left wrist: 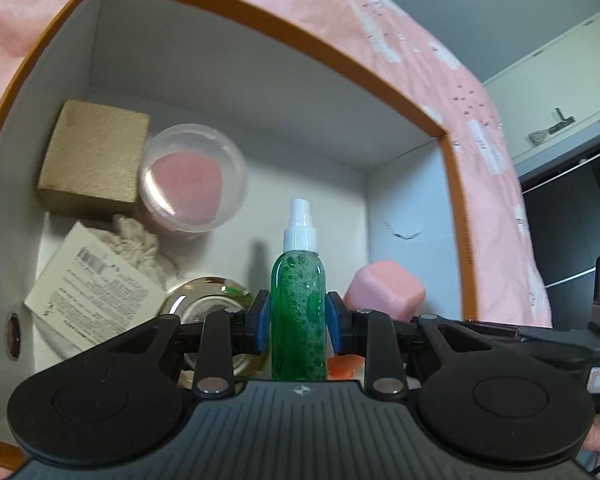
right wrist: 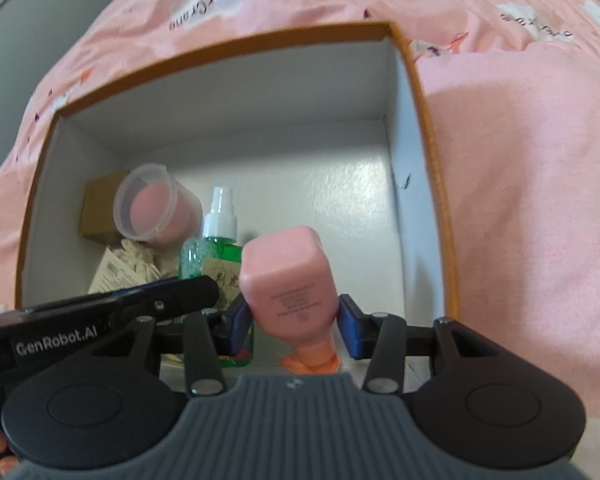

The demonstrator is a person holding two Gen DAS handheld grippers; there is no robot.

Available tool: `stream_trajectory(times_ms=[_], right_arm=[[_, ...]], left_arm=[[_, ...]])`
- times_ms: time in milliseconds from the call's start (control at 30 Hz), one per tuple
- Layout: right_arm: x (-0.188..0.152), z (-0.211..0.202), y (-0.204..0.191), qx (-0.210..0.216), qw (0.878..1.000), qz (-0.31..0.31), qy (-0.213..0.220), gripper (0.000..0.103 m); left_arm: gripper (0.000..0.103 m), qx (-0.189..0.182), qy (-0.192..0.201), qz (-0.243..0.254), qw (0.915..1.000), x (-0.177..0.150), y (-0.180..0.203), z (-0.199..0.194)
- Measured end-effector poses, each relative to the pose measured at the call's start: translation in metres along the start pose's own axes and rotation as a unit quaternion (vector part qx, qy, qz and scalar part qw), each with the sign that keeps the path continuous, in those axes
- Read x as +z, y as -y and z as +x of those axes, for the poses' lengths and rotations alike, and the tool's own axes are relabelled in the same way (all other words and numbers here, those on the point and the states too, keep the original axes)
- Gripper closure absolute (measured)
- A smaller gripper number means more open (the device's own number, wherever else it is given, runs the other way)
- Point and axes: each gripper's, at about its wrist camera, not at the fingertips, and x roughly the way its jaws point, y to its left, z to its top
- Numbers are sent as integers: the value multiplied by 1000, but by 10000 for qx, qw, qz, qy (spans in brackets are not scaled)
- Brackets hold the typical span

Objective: Organize rigid objects
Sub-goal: 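Carry both bottles over the orange box and lower them inside, then open both tools to release the bottles in the box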

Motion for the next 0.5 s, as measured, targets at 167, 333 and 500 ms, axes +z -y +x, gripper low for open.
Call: stream_trajectory(times_ms=[167, 333, 500], right_arm=[[-3, 21, 1, 19, 9995, 33, -307, 62], [-8, 13, -1, -7, 9998, -55, -169, 63], [-13, -15, -2, 32, 9993, -248, 281, 53]], left_arm=[[70, 4, -92, 61, 9999, -3, 0, 2], [70, 52, -127, 57, 9999, -3, 0, 5], [70, 322, -351, 292, 9984, 0, 15, 15]])
